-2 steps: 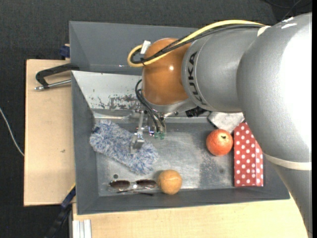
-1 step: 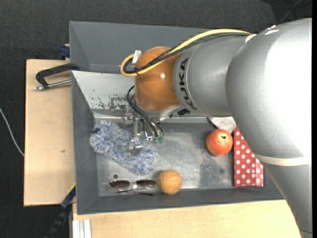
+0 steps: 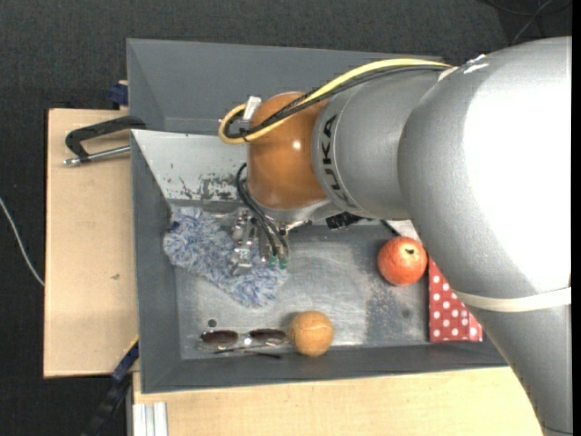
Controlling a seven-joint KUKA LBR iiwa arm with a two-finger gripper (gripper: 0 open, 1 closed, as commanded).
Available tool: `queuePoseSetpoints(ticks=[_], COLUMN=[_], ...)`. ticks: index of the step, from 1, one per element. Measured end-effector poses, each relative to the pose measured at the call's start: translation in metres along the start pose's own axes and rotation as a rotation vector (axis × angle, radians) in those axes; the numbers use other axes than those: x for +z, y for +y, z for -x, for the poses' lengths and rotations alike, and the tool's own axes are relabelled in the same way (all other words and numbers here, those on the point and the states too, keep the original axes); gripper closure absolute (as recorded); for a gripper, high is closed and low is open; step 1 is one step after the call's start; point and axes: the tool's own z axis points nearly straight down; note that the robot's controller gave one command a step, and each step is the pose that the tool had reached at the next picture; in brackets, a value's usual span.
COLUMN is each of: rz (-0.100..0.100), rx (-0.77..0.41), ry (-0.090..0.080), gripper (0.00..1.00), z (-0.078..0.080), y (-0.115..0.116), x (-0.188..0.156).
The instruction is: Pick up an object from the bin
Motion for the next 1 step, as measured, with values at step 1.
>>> queuePoseSetpoints(ticks=[1], rz=[0.0], rx=[0.0], ry=[0.0], gripper=[1.0], z=[0.0], y=[0.0], x=[0.0])
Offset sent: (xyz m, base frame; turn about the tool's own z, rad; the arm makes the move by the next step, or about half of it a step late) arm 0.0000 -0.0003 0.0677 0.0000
